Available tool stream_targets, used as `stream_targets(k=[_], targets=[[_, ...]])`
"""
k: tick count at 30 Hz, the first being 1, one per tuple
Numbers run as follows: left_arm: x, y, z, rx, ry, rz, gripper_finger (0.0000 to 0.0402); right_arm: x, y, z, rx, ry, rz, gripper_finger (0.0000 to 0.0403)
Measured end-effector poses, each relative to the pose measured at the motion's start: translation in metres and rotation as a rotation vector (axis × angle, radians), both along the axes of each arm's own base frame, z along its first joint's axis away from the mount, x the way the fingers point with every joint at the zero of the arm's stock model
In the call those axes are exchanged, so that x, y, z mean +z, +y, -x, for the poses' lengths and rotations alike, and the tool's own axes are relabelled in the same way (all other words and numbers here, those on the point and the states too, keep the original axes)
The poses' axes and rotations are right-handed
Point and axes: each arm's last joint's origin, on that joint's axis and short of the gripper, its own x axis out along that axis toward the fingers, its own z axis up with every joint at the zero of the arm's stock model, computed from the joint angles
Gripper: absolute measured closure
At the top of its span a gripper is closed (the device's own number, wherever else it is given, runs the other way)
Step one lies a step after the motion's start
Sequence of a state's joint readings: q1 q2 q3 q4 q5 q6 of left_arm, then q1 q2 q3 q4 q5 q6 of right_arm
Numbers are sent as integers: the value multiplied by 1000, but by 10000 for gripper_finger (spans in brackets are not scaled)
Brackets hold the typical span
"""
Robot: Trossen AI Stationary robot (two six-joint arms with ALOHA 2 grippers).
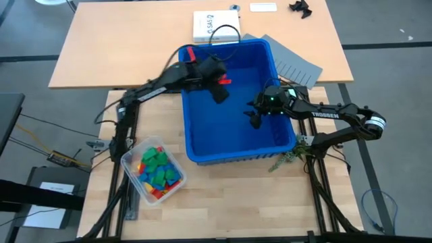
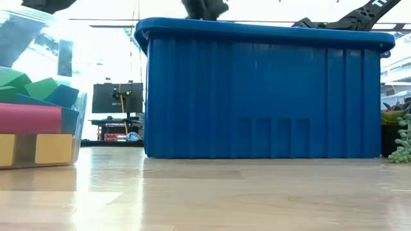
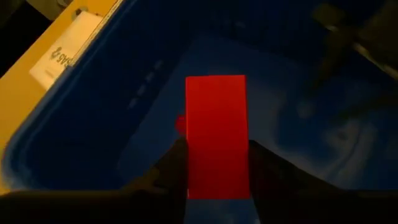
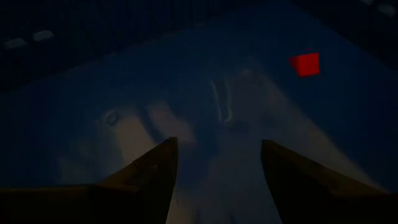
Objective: Sort Items/Unsort Items
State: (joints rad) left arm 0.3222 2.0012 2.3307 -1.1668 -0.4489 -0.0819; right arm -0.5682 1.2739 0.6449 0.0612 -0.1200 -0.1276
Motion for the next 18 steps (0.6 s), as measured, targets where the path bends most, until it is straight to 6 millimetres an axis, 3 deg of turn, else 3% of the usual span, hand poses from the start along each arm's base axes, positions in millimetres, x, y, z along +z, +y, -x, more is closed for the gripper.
stream_targets(k=[11,18], targets=[[40,-88,84,34,17,118,261,2,1,-1,4,-30,-11,174],[37,-144,142,80,-54,282,260,2,0,-2,-1,-34,-16,174]])
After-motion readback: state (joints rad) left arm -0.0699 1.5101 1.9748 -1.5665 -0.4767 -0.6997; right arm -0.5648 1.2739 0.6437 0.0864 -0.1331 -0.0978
